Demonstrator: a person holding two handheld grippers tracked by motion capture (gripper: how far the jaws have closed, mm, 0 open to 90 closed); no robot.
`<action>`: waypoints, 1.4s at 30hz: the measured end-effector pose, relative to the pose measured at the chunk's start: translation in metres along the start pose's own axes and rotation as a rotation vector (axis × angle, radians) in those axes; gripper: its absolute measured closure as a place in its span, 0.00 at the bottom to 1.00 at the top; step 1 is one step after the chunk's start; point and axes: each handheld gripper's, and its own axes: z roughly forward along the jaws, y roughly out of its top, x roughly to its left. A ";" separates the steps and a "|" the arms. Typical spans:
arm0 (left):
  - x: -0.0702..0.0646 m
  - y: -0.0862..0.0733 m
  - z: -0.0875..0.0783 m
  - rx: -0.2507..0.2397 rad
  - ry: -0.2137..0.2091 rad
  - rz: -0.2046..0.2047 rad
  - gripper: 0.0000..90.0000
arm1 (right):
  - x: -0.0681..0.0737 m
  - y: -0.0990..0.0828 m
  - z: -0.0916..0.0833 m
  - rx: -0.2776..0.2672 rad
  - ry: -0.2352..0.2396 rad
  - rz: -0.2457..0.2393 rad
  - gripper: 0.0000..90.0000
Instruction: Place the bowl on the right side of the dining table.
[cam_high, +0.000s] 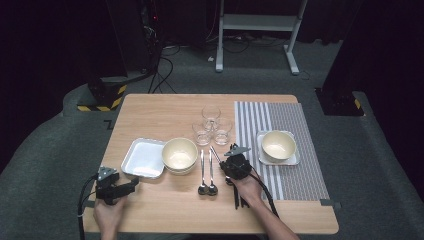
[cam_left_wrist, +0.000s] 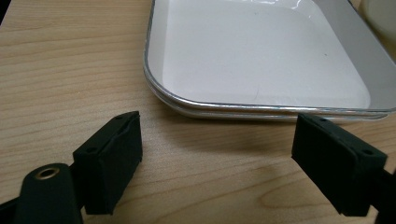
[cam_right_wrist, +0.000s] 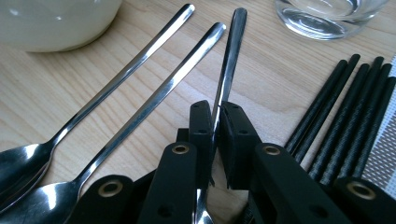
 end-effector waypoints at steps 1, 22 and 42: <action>0.000 0.000 0.000 0.000 0.000 0.000 0.18 | 0.000 0.000 0.000 -0.002 -0.006 0.003 0.92; 0.000 0.000 0.000 0.000 0.000 -0.001 0.18 | -0.003 0.003 0.003 -0.008 -0.029 0.024 0.93; 0.000 0.000 0.000 0.001 0.002 0.002 0.18 | -0.001 0.004 0.004 -0.009 -0.033 0.014 0.93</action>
